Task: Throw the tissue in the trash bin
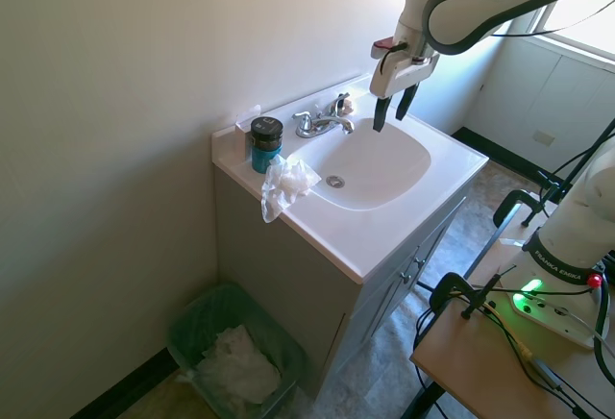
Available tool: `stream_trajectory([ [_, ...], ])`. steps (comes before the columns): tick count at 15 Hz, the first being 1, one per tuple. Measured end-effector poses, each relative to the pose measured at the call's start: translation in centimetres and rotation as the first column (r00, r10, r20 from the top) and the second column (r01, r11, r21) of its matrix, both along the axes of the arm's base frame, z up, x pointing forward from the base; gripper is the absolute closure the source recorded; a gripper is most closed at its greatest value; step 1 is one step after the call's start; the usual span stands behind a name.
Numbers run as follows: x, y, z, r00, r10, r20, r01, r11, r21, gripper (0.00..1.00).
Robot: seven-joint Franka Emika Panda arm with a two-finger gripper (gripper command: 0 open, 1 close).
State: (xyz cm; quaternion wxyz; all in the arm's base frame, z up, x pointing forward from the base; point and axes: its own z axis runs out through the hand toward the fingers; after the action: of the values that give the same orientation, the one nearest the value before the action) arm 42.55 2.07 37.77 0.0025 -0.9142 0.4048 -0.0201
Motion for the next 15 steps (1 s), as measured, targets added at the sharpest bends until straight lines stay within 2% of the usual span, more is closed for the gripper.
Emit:
stream_trajectory([
  [5, 0.1, 1.2, -0.2, 0.999, 0.032, 0.001, -0.032, 0.999, -0.009, 0.00],
  [10, 1.9, 8.1, -1.6, 0.990, 0.127, 0.059, -0.128, 0.992, 0.005, 0.00],
  [12, 3.3, 11.8, -2.4, 0.986, 0.133, 0.097, -0.136, 0.990, 0.025, 0.00],
  [15, 5.3, 16.7, -4.4, 0.987, 0.128, 0.101, -0.132, 0.991, 0.029, 0.00],
])
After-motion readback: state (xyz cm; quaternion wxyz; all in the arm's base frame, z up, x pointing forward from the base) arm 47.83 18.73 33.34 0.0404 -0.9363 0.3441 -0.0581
